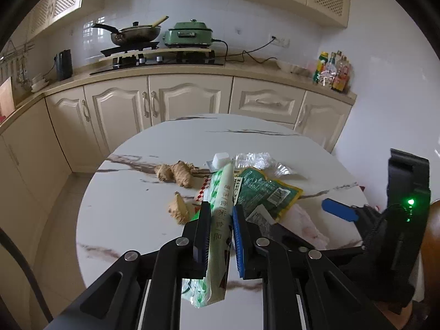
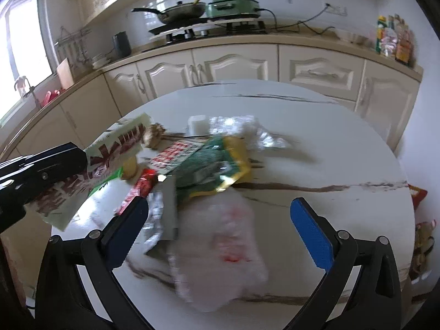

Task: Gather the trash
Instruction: 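Grasp the green-checked wrapper with the left gripper while the right grasps the white barcode packet, then carry wrapper and packet over the blue bucket and open both grippers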

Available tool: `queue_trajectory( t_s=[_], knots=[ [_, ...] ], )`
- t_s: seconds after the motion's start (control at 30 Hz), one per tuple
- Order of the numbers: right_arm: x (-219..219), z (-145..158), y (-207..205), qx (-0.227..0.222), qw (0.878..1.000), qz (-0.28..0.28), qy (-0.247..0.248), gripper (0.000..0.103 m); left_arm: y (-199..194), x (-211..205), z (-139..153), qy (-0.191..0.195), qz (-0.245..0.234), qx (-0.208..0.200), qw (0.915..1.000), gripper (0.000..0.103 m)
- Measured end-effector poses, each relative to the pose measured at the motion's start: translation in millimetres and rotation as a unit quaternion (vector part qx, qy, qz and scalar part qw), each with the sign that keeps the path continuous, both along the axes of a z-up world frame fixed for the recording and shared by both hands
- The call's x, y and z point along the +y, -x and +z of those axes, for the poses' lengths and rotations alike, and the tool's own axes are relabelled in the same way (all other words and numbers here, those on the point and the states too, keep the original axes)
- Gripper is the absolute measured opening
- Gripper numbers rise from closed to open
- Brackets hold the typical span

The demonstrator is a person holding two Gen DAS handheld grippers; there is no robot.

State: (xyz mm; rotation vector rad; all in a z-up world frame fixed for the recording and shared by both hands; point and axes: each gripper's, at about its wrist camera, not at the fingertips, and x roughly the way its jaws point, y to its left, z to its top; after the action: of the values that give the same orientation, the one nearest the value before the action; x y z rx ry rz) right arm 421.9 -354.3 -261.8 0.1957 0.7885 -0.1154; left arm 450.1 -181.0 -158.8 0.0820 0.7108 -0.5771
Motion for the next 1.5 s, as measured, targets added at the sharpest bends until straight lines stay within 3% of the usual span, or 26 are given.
queue_trajectory(
  t_s=[0.2, 0.47, 0.53, 0.6, 0.67, 0.7, 0.73, 0.77, 0.83, 0.9, 0.97, 1.0, 1.03, 1.1, 1.23, 1.27, 1.5],
  knots=[
    [34, 3, -2, -0.007, 0.999, 0.036, 0.022, 0.103, 37, 21, -1, -0.002, 0.000, 0.003, 1.0000, 0.008],
    [64, -8, -11, 0.000, 0.997, 0.066, 0.046, 0.103, 49, 62, -38, 0.019, -0.006, 0.074, 0.9971, 0.009],
    [64, -10, -12, 0.008, 0.996, 0.067, 0.051, 0.103, 47, 66, -44, 0.027, -0.007, 0.099, 0.9947, 0.014],
    [65, -12, -16, 0.020, 0.996, 0.064, 0.064, 0.102, 49, 67, -47, 0.029, -0.010, 0.109, 0.9935, 0.032],
    [63, -12, -17, 0.020, 0.995, 0.063, 0.072, 0.092, 52, 67, -47, 0.026, -0.009, 0.106, 0.9940, 0.049],
    [61, -12, -18, 0.024, 0.995, 0.061, 0.080, 0.078, 52, 67, -45, 0.027, -0.008, 0.103, 0.9943, 0.055],
    [60, -13, -18, 0.027, 0.994, 0.057, 0.094, 0.063, 54, 67, -43, 0.026, -0.009, 0.102, 0.9944, 0.058],
    [59, -13, -19, 0.031, 0.992, 0.055, 0.107, 0.056, 55, 66, -43, 0.021, -0.012, 0.100, 0.9947, 0.059],
    [53, -11, -18, 0.033, 0.992, 0.052, 0.114, 0.032, 59, 64, -40, 0.002, -0.002, 0.090, 0.9959, 0.060],
    [46, -8, -17, 0.031, 0.993, 0.059, 0.099, 0.027, 60, 68, -39, 0.007, 0.007, 0.089, 0.9960, 0.066],
    [37, -3, -15, 0.028, 0.994, 0.060, 0.083, 0.027, 62, 65, -43, -0.001, 0.018, 0.087, 0.9960, 0.070],
    [36, -1, -14, 0.025, 0.994, 0.064, 0.081, 0.033, 64, 64, -44, -0.010, 0.024, 0.085, 0.9960, 0.071],
    [35, 2, -11, 0.018, 0.995, 0.065, 0.080, 0.046, 64, 62, -47, -0.017, 0.022, 0.089, 0.9957, 0.071],
    [34, 6, -5, 0.004, 0.995, 0.058, 0.084, 0.062, 66, 53, -53, -0.029, 0.009, 0.105, 0.9940, 0.072],
    [31, 9, 1, -0.003, 0.995, 0.060, 0.075, 0.063, 72, 28, -58, -0.079, 0.016, 0.070, 0.9943, 0.069],
    [31, 8, 1, -0.001, 0.995, 0.063, 0.075, 0.063, 71, 26, -59, -0.079, 0.019, 0.065, 0.9946, 0.061],
    [51, -4, -8, 0.010, 0.989, 0.104, 0.101, 0.063, 66, 39, -65, -0.039, 0.009, 0.073, 0.9965, 0.058]
  ],
)
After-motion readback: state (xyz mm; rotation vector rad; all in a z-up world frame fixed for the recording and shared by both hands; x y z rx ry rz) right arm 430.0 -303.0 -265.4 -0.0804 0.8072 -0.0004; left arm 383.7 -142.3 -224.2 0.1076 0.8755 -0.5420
